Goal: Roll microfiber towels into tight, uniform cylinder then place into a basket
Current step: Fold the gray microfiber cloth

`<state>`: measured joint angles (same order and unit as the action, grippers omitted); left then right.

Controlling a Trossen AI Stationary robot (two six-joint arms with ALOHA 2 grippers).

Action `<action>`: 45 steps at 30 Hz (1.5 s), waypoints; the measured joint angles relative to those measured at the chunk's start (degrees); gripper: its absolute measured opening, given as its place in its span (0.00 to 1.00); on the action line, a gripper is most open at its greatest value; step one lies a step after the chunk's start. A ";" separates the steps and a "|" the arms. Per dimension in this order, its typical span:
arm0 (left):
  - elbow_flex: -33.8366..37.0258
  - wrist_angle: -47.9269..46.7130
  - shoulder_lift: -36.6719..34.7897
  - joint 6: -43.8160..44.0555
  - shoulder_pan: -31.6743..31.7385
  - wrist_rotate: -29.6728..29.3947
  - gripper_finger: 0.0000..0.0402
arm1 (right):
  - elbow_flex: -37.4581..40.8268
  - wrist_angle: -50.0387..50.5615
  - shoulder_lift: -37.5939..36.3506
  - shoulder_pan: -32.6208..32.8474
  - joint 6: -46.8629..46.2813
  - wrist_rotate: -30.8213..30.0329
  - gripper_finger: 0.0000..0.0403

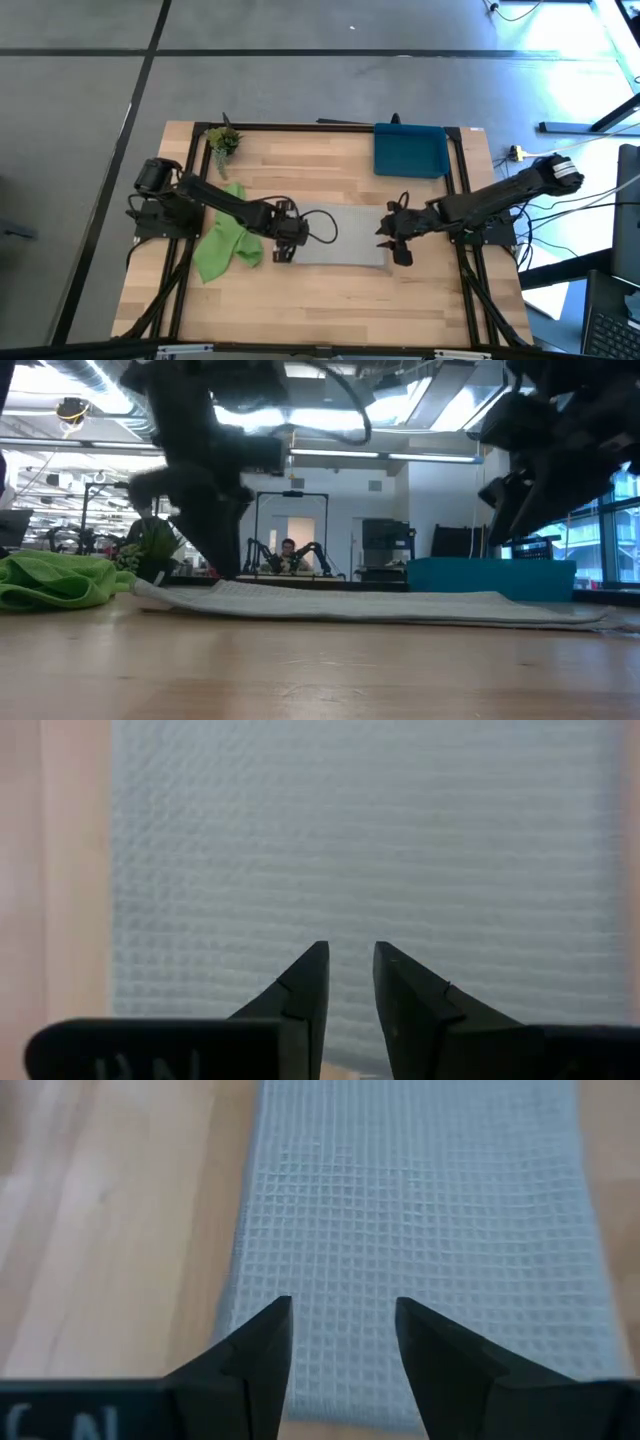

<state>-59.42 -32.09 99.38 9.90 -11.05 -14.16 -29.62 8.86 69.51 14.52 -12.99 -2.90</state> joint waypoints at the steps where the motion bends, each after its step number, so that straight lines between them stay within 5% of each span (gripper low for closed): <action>1: 0.00 0.53 0.34 -0.05 0.57 -0.61 0.18 | 0.00 -0.47 1.33 0.01 -0.08 0.25 0.45; 12: 0.00 -0.65 0.65 -1.29 2.40 2.92 0.18 | -0.04 -2.45 13.32 0.00 -4.53 0.56 0.45; 24: -0.26 0.43 4.73 3.23 0.89 5.93 0.18 | -0.09 -2.24 14.20 -0.07 -4.28 -7.76 0.45; 34: -0.20 1.24 4.87 15.26 -5.24 9.86 0.18 | -0.05 -2.31 14.24 -2.26 -1.54 -12.36 0.45; 45: -7.00 -7.44 2.85 18.21 -8.57 2.44 0.18 | -4.23 -0.66 14.30 -4.31 7.31 -11.96 0.45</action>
<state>-66.42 -39.53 102.23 28.11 -19.61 -11.72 -33.86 8.20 83.81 10.22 -5.68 -14.86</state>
